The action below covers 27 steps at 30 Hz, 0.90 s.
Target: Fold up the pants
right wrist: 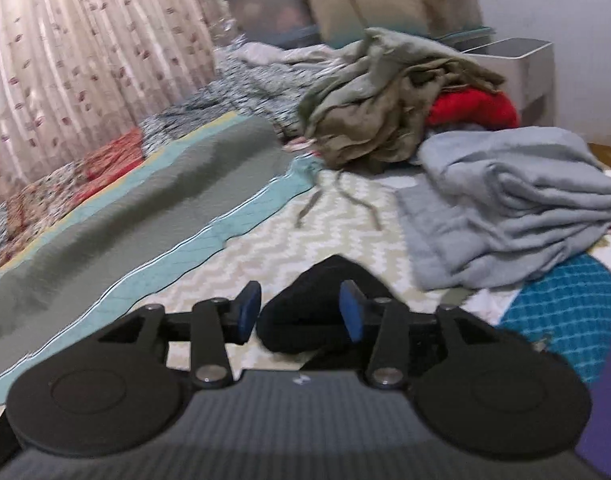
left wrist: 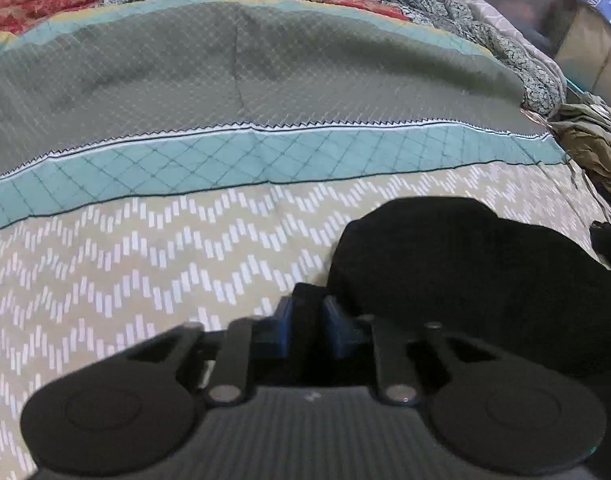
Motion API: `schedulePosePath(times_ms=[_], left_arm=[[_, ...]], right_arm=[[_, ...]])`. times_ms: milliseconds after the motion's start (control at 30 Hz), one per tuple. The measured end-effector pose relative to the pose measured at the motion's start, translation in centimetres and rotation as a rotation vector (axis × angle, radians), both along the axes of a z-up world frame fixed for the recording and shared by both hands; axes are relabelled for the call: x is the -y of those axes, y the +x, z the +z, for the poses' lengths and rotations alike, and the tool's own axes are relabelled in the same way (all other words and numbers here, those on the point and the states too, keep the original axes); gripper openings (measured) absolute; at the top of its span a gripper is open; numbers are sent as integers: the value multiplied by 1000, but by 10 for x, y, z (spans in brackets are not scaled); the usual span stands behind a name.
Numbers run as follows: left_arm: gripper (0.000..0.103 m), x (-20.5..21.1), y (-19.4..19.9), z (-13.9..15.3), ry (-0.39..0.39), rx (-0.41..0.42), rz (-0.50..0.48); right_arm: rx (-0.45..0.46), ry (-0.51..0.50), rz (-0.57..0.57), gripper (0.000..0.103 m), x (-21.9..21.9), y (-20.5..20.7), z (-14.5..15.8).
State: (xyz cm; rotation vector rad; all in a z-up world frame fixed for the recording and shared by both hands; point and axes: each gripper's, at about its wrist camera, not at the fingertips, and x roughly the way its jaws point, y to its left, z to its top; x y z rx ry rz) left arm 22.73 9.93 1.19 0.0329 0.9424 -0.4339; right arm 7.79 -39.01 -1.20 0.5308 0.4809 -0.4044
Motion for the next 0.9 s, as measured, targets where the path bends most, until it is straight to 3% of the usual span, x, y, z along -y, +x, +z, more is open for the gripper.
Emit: schedulePosePath(times_ms=[67, 133, 267, 367, 433, 533, 600, 667, 800, 833, 900], left_arm=[[12, -6, -7, 10, -12, 41, 17], [11, -30, -8, 30, -27, 101, 97], [11, -121, -8, 77, -159, 243, 423], [10, -173, -11, 88, -110, 350, 678], [11, -189, -5, 75, -51, 317, 784], [13, -185, 4, 48, -12, 197, 727], [20, -176, 1, 34, 18, 181, 695], [49, -171, 2, 25, 26, 177, 680], [67, -162, 16, 15, 38, 132, 641], [68, -158, 21, 11, 48, 114, 621], [43, -152, 28, 0, 91, 88, 593]], right_arm=[[-17, 0, 9, 50, -17, 7, -18], [-35, -1, 10, 50, -19, 14, -25], [-36, 21, -2, 50, -20, 17, -30], [-25, 9, -12, 51, -30, 17, -28], [-24, -1, 5, 51, -32, 18, -28], [-32, -5, 4, 52, -30, 19, -28], [-22, -15, -32, 52, -20, 15, -23], [-7, -14, -87, 52, -1, 10, -15], [-12, -1, -114, 53, 39, 13, 2], [-33, -5, -80, 54, 46, 19, 4], [-84, -17, 4, 64, 51, 34, 1]])
